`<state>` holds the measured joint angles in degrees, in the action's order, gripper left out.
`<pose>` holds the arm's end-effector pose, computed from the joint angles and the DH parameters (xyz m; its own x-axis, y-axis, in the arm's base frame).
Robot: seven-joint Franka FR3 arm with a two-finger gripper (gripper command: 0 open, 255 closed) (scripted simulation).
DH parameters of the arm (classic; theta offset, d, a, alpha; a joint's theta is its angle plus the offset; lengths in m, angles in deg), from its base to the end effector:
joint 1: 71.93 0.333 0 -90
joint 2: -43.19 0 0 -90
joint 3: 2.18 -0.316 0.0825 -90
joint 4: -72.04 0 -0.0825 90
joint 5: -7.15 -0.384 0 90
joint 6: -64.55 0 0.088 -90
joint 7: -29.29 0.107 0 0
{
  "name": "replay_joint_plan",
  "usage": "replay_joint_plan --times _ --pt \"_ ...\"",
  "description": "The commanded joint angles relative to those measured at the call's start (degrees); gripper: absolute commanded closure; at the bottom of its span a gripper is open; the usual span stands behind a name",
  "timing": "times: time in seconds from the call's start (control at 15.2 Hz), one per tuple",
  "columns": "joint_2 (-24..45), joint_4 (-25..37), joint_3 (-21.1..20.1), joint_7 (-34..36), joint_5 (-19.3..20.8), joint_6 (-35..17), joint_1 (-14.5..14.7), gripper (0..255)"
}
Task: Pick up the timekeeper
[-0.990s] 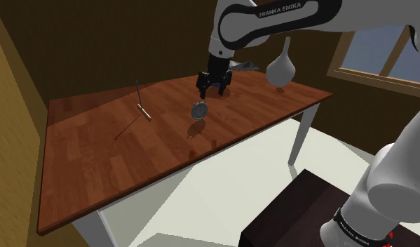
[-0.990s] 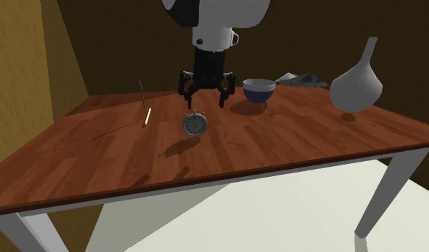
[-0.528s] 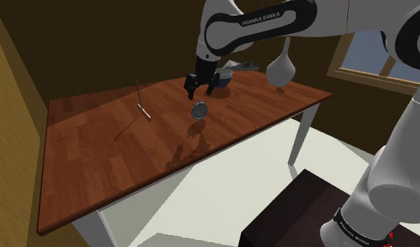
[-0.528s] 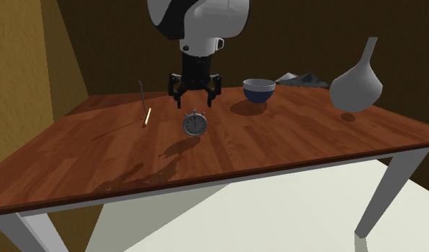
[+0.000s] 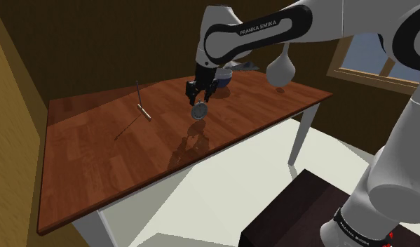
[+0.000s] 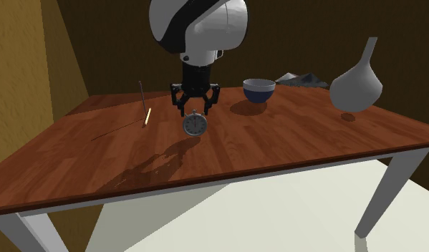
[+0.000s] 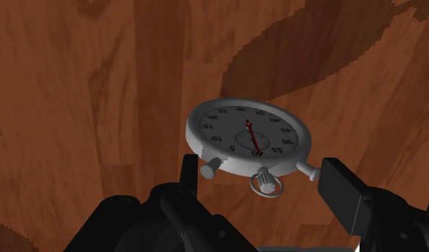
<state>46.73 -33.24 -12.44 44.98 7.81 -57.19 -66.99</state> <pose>0.5811 0.1551 0.5135 0.9763 -0.0117 0.2162 0.0015 -0.9981 -0.0608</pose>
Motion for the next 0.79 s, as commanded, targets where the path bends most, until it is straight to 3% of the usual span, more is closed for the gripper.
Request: replay_joint_plan --times 0.0,0.4,0.73 --pt "0.05 -0.06 0.0 0.0 0.0 0.0 0.0 255" --pt "-0.02 -0.19 0.0 -0.02 -0.02 -0.05 -0.01 255" --pt "-0.44 3.17 0.0 -0.09 -0.13 3.71 -0.02 255"
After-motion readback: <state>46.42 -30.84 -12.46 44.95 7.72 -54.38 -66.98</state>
